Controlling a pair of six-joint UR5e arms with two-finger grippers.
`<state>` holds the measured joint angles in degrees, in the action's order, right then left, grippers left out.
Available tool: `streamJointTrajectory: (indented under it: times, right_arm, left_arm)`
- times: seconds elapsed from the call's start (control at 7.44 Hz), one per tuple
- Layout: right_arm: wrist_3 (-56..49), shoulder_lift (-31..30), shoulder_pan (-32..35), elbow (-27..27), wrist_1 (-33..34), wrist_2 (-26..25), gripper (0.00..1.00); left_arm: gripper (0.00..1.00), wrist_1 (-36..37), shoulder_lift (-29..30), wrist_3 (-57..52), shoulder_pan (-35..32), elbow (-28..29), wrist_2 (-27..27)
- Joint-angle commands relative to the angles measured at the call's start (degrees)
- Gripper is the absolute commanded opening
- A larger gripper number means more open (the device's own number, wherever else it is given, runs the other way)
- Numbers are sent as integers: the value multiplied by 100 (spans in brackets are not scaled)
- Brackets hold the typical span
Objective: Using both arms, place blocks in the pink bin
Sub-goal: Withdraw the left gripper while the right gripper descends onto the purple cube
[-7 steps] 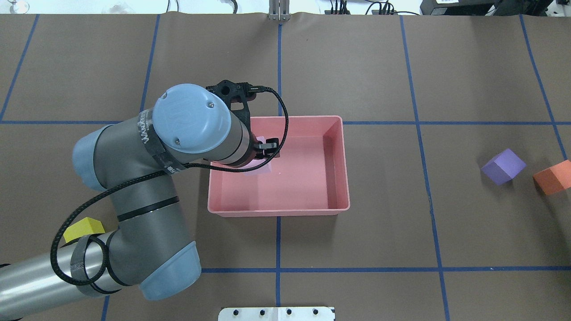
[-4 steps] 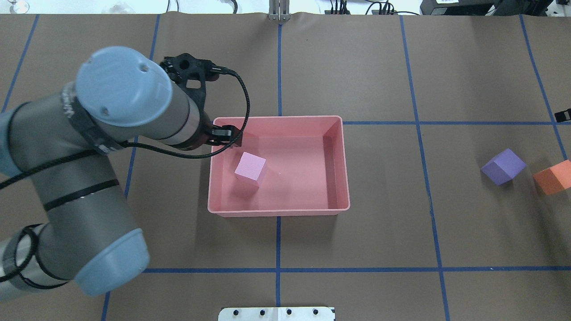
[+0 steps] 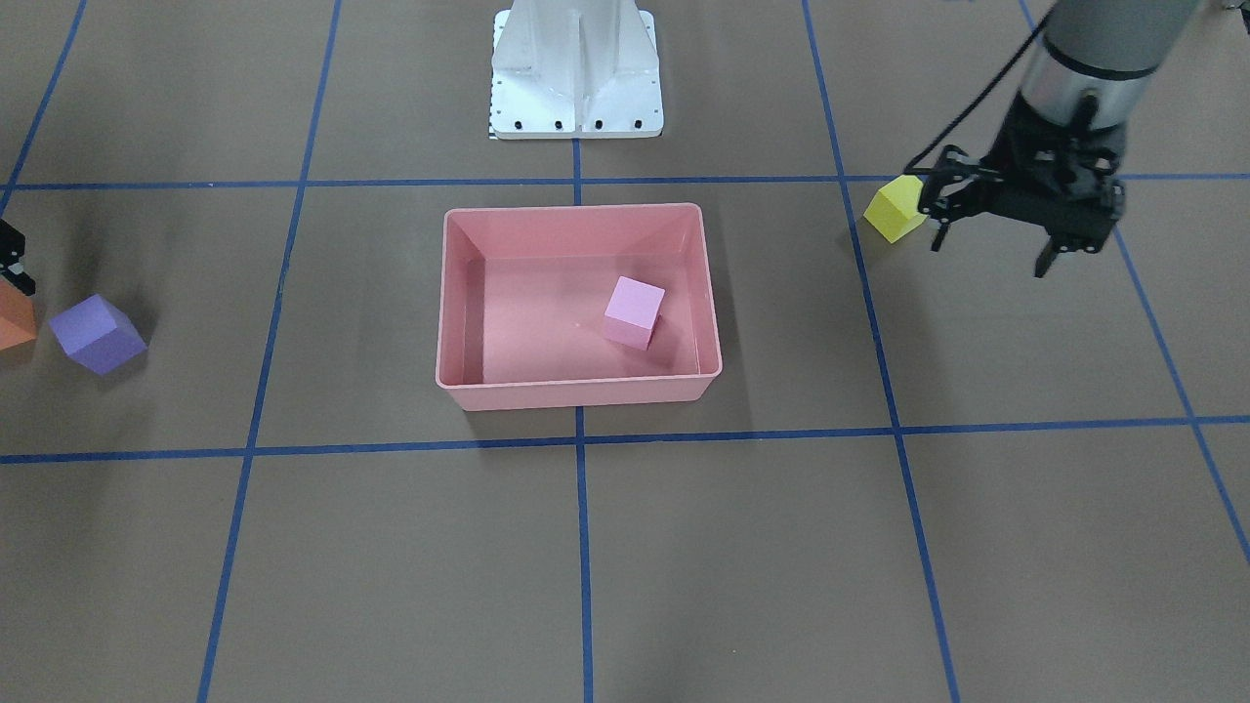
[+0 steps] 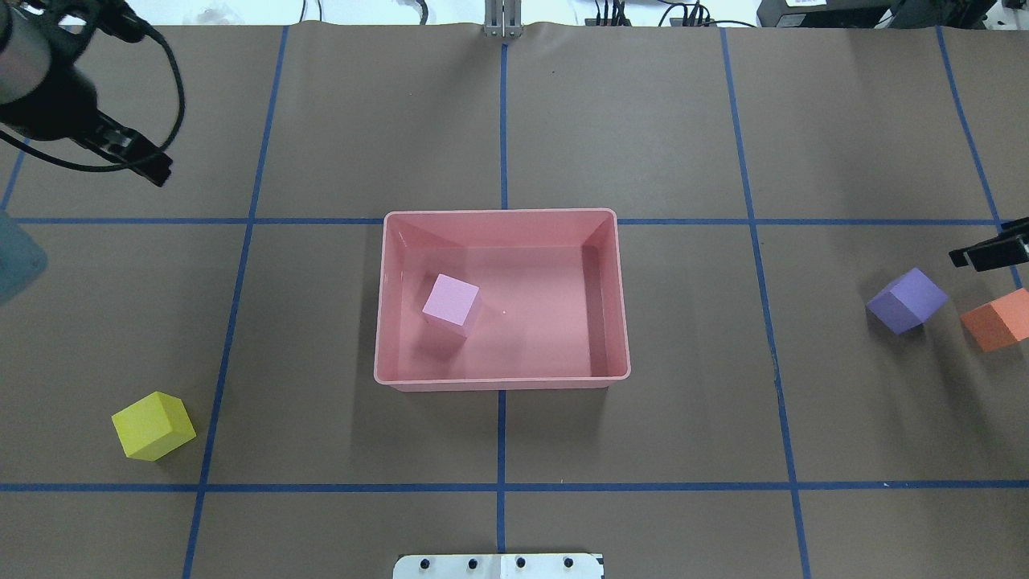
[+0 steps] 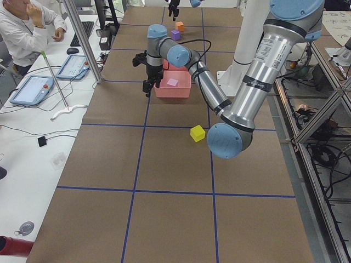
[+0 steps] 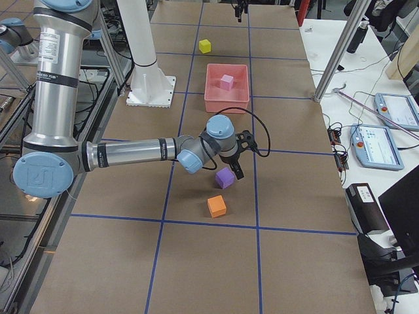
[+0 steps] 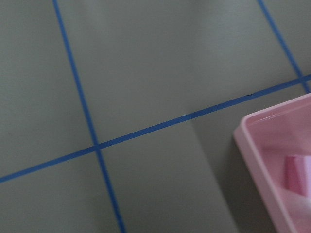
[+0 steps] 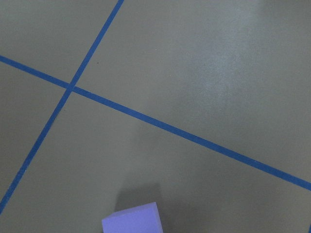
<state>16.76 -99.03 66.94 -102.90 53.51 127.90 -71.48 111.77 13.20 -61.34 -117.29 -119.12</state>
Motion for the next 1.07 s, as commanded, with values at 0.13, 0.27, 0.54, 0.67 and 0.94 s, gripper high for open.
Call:
streamJointTrajectory:
  times: [0.13, 0.27, 0.54, 0.67, 0.94]
  right_arm:
    - [73, -20, -664, 321, -480, -318, 100]
    - [90, -20, -770, 375, -604, -336, 100]
    - [82, -2, -1059, 516, -614, -564, 100]
    - [82, -2, -1130, 577, -614, -582, 100]
    - [90, 59, -1166, 1076, -981, -573, 100]
  left_arm:
    - [100, -786, -437, -802, -555, 600, -269]
    - [100, -797, -437, -793, -555, 610, -269]
    - [100, -797, -455, -766, -546, 610, -278]
    - [100, -797, -446, -758, -537, 611, -269]
    - [100, -797, -446, -758, -528, 611, -278]
